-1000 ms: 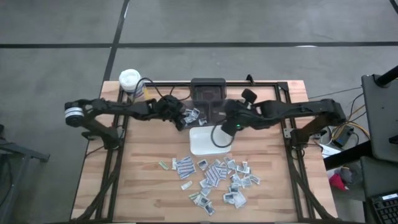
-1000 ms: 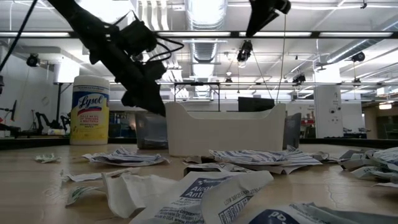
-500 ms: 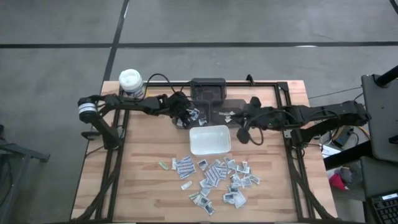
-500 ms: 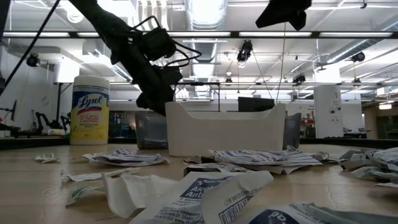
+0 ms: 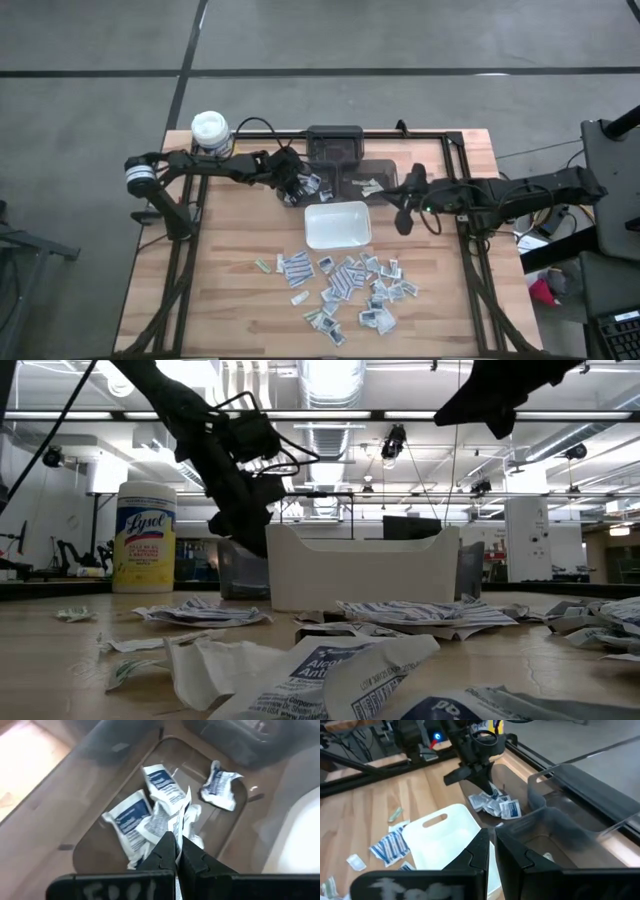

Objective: Pick & Place First Aid Supplies
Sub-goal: Put the alcohol pad into the bottom left black bin

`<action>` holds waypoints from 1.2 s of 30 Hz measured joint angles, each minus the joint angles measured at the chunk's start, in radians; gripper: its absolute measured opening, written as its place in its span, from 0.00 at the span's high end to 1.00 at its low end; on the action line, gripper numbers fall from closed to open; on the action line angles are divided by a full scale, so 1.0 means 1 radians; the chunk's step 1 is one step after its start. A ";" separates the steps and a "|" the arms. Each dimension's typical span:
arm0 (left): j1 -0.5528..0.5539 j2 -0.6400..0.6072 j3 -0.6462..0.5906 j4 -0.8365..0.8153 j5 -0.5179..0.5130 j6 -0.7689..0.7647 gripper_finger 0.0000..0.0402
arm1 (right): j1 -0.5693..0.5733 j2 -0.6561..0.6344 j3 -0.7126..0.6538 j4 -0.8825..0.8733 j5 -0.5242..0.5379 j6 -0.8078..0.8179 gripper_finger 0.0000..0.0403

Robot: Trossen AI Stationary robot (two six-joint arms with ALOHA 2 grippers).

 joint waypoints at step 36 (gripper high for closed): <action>0.007 -0.008 -0.043 0.046 -0.056 -0.073 0.80 | 0.000 -0.022 -0.036 0.018 -0.001 -0.037 0.93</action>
